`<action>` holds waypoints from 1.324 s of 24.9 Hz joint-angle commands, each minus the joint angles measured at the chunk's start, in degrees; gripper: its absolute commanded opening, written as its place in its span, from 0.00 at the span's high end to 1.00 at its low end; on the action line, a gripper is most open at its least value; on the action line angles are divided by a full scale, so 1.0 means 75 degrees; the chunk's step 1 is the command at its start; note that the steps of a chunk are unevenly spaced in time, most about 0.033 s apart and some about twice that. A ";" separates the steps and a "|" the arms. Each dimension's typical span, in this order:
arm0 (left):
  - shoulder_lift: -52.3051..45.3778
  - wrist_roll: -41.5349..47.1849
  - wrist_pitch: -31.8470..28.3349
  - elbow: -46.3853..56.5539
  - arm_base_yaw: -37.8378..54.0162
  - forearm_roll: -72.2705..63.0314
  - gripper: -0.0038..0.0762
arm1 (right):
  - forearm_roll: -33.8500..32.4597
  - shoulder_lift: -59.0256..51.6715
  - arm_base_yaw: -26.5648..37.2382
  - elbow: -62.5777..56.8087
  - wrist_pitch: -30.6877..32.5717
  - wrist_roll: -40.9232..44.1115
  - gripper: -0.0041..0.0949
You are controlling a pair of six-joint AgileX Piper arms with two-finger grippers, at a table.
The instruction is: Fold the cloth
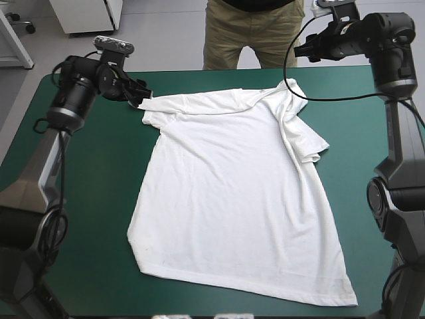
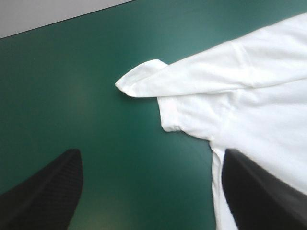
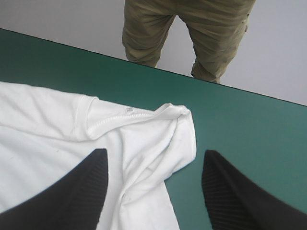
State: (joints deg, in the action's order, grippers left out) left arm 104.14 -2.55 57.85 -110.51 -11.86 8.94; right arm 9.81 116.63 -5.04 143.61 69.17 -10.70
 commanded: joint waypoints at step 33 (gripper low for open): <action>-0.5644 0.0044 -0.0348 0.8981 -0.0005 -0.2750 0.37 | 0.0335 -0.6880 0.0077 -0.8151 -0.0807 0.0011 0.54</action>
State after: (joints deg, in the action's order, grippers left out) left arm 61.57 -2.52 58.28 -43.24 -11.86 -10.14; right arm 12.03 67.90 -5.04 83.48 66.95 -10.72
